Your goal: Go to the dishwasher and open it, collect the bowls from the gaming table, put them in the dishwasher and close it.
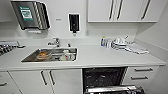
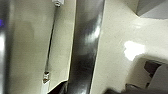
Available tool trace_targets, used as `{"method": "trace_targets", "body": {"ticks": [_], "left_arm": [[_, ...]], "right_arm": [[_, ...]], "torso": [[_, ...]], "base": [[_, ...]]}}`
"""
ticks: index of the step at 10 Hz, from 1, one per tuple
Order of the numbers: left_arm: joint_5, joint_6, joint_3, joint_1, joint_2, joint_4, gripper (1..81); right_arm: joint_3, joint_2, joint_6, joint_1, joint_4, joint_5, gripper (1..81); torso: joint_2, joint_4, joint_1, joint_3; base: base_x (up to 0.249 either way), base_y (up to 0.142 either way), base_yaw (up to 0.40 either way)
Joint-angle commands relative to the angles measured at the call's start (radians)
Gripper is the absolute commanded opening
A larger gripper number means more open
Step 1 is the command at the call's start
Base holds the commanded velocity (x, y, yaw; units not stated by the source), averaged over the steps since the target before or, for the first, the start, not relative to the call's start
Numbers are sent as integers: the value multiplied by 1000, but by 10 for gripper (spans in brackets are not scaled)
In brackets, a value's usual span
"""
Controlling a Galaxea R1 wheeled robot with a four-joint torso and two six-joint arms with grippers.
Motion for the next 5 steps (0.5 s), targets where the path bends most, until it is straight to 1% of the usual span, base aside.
{"method": "trace_targets", "body": {"ticks": [1,3,5], "left_arm": [[18,2,32,-75,-45,17,811],[24,2,28,-75,-39,17,811],[25,2,21,-75,-36,17,811]], "right_arm": [[-56,51,-6,34,33,-41,811],[-124,97,-9,-4,33,0,811],[-158,98,-11,-34,33,40,811]], "torso": [[0,0,0,0],[0,0,0,0],[0,0,0,0]], "base": [[-103,0,0],[-103,0,0],[-103,0,0]]}}
